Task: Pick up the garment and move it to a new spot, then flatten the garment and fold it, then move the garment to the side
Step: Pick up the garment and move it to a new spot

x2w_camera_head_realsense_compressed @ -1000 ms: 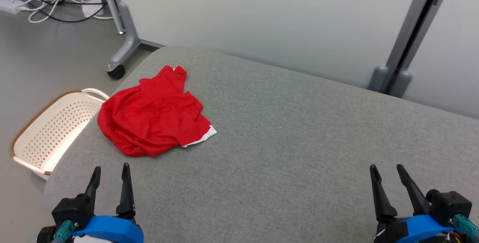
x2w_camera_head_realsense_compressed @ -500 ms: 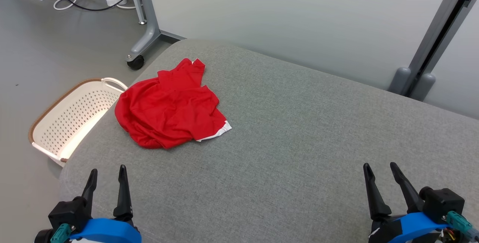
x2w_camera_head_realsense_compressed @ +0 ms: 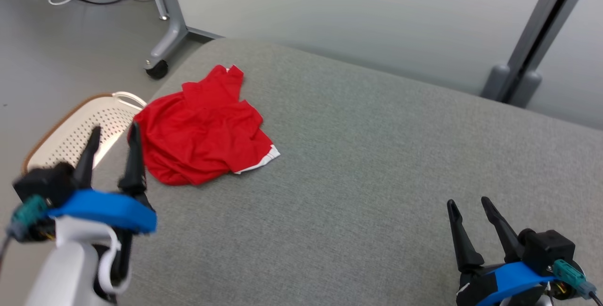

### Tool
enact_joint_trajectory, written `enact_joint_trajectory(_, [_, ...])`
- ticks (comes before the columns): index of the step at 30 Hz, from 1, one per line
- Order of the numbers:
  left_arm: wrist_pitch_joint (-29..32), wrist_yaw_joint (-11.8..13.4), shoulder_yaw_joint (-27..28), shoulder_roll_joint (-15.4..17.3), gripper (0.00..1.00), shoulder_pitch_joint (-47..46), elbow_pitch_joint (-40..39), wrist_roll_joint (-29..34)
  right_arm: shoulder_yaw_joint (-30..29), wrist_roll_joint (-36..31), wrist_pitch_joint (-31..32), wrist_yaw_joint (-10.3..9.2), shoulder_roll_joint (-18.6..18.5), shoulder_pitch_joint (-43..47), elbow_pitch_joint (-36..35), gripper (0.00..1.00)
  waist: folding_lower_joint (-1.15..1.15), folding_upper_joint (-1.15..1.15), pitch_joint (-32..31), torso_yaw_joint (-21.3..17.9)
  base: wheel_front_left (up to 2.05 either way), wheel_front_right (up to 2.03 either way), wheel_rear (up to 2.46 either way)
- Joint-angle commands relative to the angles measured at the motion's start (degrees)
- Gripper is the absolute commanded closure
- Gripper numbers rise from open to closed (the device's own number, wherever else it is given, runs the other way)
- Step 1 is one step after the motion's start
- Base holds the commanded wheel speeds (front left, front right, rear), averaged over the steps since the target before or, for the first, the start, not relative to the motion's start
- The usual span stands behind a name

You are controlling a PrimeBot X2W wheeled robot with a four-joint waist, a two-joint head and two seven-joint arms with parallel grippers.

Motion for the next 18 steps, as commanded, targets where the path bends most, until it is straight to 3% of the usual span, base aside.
enact_joint_trajectory(1, [2.26, 0.13, 0.62, 0.74, 0.0, -3.2, 0.35, -0.84, 0.29, -0.3, 0.34, 0.01, -0.1, -1.02, -0.56, 0.0, 0.0, 0.0, 0.9, -0.48, 0.0, 0.0, 0.0])
enact_joint_trajectory(9, [11.39, 1.81, 5.86, 5.35, 0.0, -14.18, 9.32, -5.24, 2.01, -1.59, 2.59, 0.01, -0.6, -3.93, -3.49, 0.0, 0.0, 0.0, 7.99, -6.67, 0.0, 0.0, 0.0])
enact_joint_trajectory(18, [18.55, 2.83, 11.36, 10.01, 0.0, -19.61, 17.46, -10.97, 0.9, -2.62, 6.08, 0.01, -3.54, -7.47, -10.74, 0.0, 0.0, 0.0, 19.62, -14.33, 0.0, 0.0, 0.0])
